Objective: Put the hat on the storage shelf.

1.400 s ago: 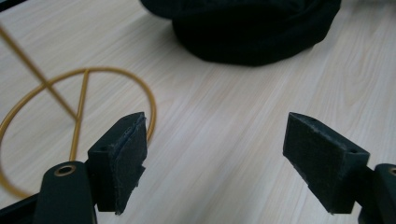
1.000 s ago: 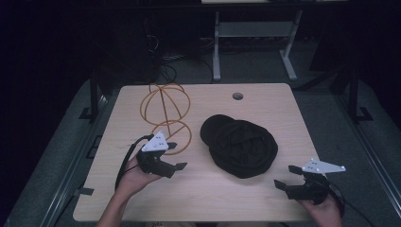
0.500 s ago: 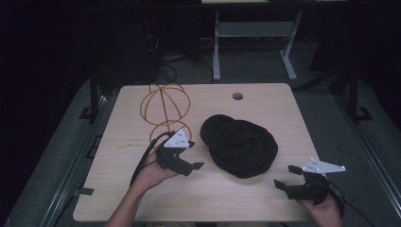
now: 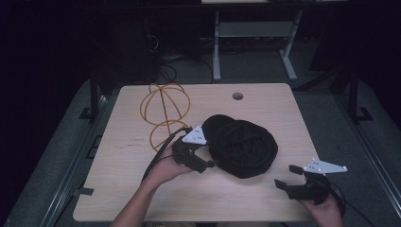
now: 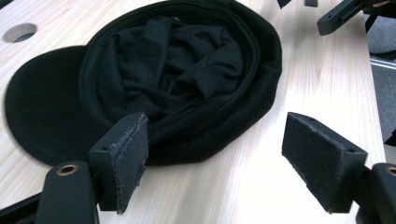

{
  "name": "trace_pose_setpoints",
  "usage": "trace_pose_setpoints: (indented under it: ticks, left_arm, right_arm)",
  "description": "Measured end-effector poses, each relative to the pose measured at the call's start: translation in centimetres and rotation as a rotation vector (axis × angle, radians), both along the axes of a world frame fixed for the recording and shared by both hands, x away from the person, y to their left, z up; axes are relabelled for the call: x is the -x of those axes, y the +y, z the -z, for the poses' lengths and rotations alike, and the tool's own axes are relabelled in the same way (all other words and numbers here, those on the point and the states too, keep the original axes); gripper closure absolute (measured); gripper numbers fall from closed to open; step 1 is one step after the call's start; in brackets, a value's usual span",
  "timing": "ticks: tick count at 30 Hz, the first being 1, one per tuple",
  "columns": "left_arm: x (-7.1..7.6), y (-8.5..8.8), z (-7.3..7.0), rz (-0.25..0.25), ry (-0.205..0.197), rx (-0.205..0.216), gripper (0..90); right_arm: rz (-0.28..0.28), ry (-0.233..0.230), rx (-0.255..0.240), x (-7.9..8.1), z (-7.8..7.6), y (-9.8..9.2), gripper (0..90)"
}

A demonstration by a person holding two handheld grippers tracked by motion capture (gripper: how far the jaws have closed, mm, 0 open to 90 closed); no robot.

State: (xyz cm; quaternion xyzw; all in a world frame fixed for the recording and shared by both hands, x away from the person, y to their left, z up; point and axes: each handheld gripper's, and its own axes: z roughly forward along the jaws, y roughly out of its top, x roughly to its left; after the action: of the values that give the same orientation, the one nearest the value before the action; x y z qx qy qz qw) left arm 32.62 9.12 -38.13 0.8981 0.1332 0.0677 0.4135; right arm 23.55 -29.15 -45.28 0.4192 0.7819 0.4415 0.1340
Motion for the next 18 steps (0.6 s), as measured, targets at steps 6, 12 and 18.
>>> trace_pose_setpoints:
  ticks: [6, 12, 18]
  left_arm:
    - [-0.3, -1.8, 0.3, 0.033, 0.023, 0.014, 22.6]
    - [-0.7, -3.4, 0.7, 0.059, 0.039, 0.02, 22.6]
    - [-0.9, -4.6, 1.5, 0.08, 0.054, 0.02, 22.6]
  right_arm:
    - [-0.001, -0.003, -0.004, 0.1, -0.1, 0.0, 15.0]
    - [-0.003, 0.002, -0.008, 0.1, -0.1, 0.0, 15.0]
    - [-0.005, -0.003, -0.008, 0.1, 0.0, 0.0, 15.0]
